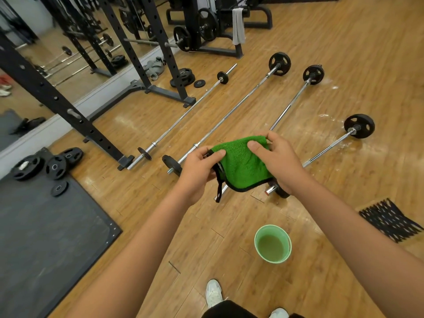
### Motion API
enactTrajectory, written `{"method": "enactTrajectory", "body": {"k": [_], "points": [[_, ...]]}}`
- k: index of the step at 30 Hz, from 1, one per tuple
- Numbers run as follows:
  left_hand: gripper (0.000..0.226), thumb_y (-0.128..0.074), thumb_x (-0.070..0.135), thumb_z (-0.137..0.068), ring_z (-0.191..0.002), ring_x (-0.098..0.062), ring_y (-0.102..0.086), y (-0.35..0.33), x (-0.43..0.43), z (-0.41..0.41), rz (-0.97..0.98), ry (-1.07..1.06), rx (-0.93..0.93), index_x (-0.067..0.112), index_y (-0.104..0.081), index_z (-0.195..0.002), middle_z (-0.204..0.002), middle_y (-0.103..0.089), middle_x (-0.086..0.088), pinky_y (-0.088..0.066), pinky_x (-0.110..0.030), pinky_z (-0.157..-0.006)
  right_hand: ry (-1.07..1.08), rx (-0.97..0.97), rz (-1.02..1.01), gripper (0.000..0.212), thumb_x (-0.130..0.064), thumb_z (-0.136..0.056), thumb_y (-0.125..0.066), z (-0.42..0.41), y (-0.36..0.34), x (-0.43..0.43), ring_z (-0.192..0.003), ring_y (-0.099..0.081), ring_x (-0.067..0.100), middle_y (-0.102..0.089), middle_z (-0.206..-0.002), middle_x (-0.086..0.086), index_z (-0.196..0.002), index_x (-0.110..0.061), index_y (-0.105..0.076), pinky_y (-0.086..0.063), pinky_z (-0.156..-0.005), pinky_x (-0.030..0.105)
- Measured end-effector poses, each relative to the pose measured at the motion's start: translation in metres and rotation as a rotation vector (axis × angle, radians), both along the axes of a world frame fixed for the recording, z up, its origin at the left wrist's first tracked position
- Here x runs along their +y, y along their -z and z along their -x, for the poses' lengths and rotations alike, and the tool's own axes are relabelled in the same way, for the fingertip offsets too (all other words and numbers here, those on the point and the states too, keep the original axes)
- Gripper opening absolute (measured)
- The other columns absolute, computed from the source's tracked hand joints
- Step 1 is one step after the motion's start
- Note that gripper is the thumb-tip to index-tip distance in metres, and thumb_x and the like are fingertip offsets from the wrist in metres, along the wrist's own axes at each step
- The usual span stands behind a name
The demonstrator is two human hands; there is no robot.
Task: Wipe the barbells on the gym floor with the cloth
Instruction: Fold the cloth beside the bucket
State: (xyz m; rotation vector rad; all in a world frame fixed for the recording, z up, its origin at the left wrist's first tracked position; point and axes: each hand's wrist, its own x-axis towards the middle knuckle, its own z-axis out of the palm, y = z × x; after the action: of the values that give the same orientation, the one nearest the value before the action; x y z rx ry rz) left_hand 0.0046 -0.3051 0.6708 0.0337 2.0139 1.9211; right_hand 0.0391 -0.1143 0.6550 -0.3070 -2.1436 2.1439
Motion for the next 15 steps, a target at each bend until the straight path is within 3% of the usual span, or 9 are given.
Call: {"method": "enactTrajectory", "body": {"k": [2, 4, 7, 10, 12, 15], "points": [[0.007, -0.065, 0.014, -0.097, -0.067, -0.023, -0.069, 0.004, 0.003, -0.004, -0.093, -0.092, -0.145, 0.007, -0.066, -0.1, -0.076, -0.072, -0.005, -0.059, -0.04, -0.071, 0.02, -0.054, 0.161, 0.021, -0.015, -0.093, -0.071, 0.0, 0.001, -0.004, -0.093, -0.072, 0.023, -0.075, -0.098, 0.004, -0.114, -0.016, -0.065, -0.06, -0.084, 0.043], [0.007, -0.063, 0.014, -0.099, -0.065, -0.021, -0.072, 0.007, 0.004, -0.007, -0.162, -0.166, -0.24, 0.007, -0.065, -0.097, -0.074, -0.073, -0.006, -0.061, -0.038, -0.063, 0.016, -0.077, 0.249, 0.036, -0.007, -0.09, -0.072, -0.001, 0.004, -0.007, -0.094, -0.073, 0.02, -0.076, -0.097, -0.002, -0.123, -0.015, -0.063, -0.061, -0.082, 0.035], [0.011, -0.059, 0.014, -0.101, -0.067, -0.022, -0.073, 0.011, 0.005, -0.011, -0.218, -0.211, -0.229, 0.006, -0.063, -0.095, -0.079, -0.072, -0.01, -0.062, -0.038, -0.061, 0.042, 0.002, -0.082, 0.049, -0.003, -0.087, -0.07, -0.006, 0.007, -0.01, -0.1, -0.069, 0.005, -0.074, -0.107, -0.01, -0.132, -0.021, -0.06, -0.057, -0.092, 0.032], [0.021, -0.056, 0.018, -0.103, -0.085, -0.031, -0.072, 0.01, 0.008, -0.017, -0.3, -0.184, -0.183, 0.001, -0.064, -0.109, -0.091, -0.071, -0.012, -0.061, -0.049, -0.082, 0.004, 0.159, -0.389, 0.059, -0.007, -0.091, -0.06, -0.017, 0.006, -0.021, -0.119, -0.06, 0.006, -0.067, -0.129, -0.005, -0.145, -0.027, -0.051, -0.049, -0.103, 0.029], [0.034, -0.053, 0.026, -0.104, -0.093, -0.033, -0.069, 0.005, 0.012, -0.022, -0.367, -0.149, -0.168, -0.002, -0.063, -0.12, -0.096, -0.07, -0.012, -0.058, -0.049, -0.088, -0.125, 0.235, -0.509, 0.06, -0.01, -0.095, -0.057, -0.021, 0.008, -0.031, -0.122, -0.057, 0.014, -0.061, -0.139, 0.002, -0.15, -0.032, -0.044, -0.046, -0.1, 0.029], [0.038, -0.059, 0.028, -0.1, -0.092, -0.027, -0.067, 0.003, 0.013, -0.024, -0.367, -0.134, -0.109, 0.0, -0.063, -0.126, -0.104, -0.069, -0.013, -0.057, -0.04, -0.078, -0.339, 0.19, -0.481, 0.062, -0.014, -0.099, -0.051, -0.024, 0.014, -0.039, -0.141, -0.042, 0.018, -0.034, -0.161, -0.004, -0.153, -0.041, -0.036, -0.044, -0.108, 0.036]]}}
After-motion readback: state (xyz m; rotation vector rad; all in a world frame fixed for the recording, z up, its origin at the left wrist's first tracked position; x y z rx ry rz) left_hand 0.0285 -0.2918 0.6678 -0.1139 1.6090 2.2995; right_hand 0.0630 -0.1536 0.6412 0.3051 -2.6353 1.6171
